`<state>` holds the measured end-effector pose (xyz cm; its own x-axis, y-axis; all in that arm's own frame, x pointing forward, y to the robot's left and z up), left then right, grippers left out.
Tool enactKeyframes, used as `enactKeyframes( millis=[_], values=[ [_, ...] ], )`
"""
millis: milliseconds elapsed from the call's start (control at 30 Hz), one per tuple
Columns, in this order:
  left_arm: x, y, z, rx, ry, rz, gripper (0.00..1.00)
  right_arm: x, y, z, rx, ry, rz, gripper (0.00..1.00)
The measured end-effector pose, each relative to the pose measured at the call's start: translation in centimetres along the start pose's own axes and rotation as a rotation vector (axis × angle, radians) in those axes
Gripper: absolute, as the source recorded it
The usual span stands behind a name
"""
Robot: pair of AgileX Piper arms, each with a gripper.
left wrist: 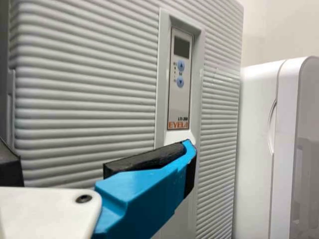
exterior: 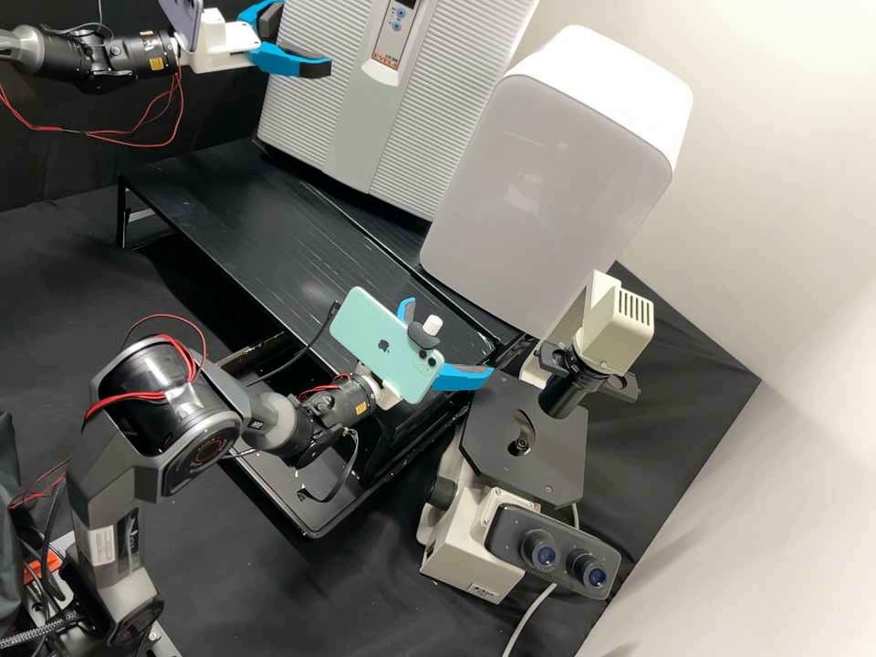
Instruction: Open the incubator door
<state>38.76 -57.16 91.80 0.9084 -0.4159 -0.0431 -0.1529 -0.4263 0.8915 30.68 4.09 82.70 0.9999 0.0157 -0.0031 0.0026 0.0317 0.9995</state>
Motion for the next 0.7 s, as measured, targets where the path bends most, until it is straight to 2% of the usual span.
enactKeyframes(
  millis=[167, 267, 700],
  values=[
    [-0.1, 1.3, 0.4, -0.008, -0.011, 0.034, 1.00, 0.0, 0.0, 0.0, 0.000, 0.000, 0.000, 1.00],
    [0.1, 1.7, 0.5, -0.014, -0.020, 0.041, 1.00, 0.0, 0.0, 0.0, 0.000, 0.000, 0.000, 1.00],
    [0.4, 1.3, 1.3, -0.025, -0.045, 0.021, 1.00, 0.0, 0.0, 0.0, 0.000, 0.000, 0.000, 1.00]
  ],
)
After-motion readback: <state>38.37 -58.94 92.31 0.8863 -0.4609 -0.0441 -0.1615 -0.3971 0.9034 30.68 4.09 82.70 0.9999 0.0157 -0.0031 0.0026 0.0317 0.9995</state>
